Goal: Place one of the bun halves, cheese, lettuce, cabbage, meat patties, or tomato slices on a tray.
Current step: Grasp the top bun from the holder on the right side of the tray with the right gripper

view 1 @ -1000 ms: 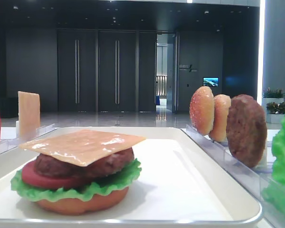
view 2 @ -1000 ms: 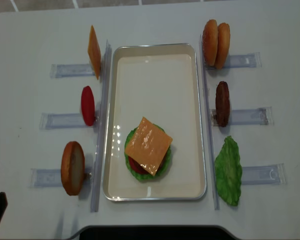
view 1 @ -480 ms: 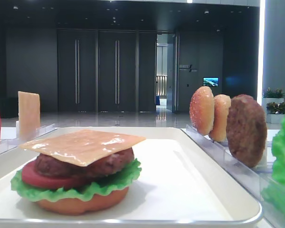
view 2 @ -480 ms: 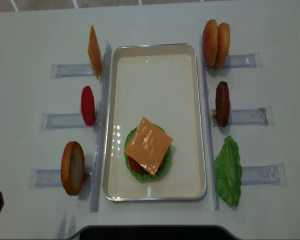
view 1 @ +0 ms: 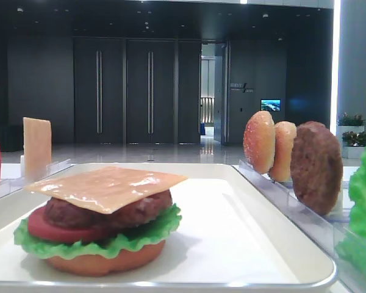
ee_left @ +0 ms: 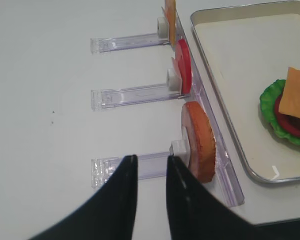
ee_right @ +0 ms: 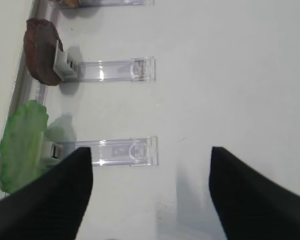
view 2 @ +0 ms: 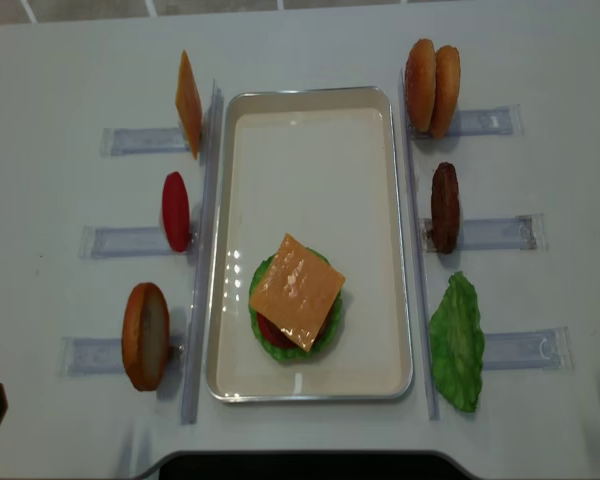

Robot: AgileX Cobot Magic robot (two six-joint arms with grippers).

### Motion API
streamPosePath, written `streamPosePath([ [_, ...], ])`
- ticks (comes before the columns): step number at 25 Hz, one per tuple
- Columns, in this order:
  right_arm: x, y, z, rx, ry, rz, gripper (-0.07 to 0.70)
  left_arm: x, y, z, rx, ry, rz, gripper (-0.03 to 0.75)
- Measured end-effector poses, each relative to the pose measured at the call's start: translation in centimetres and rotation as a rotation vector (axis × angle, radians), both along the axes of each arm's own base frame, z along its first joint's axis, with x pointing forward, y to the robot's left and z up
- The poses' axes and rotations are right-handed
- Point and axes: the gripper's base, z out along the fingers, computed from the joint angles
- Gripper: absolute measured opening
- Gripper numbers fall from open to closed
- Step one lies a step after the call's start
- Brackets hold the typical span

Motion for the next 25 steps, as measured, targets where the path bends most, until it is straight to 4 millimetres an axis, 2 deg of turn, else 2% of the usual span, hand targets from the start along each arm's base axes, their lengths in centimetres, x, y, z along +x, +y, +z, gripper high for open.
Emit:
streamPosePath([
  [7,7.7,-0.3,4.1,0.036,0.13,-0.008,0.472,0.0,0.0,0.0,0.0,0.0,0.0,0.151],
  [9,10.7,-0.4,4.8,0.043,0.176,-0.007,0.472,0.0,0.0,0.0,0.0,0.0,0.0,0.151],
  [14,16.1,-0.8,6.7,0.045,0.201,-0.004,0.472,0.0,0.0,0.0,0.0,0.0,0.0,0.15],
  [20,22.4,-1.1,6.5,0.041,0.247,0.004,0.472,0.0,0.0,0.0,0.0,0.0,0.0,0.15],
  [25,26.7,-1.4,5.9,0.039,0.273,0.01,0.472,0.0,0.0,0.0,0.0,0.0,0.0,0.15],
])
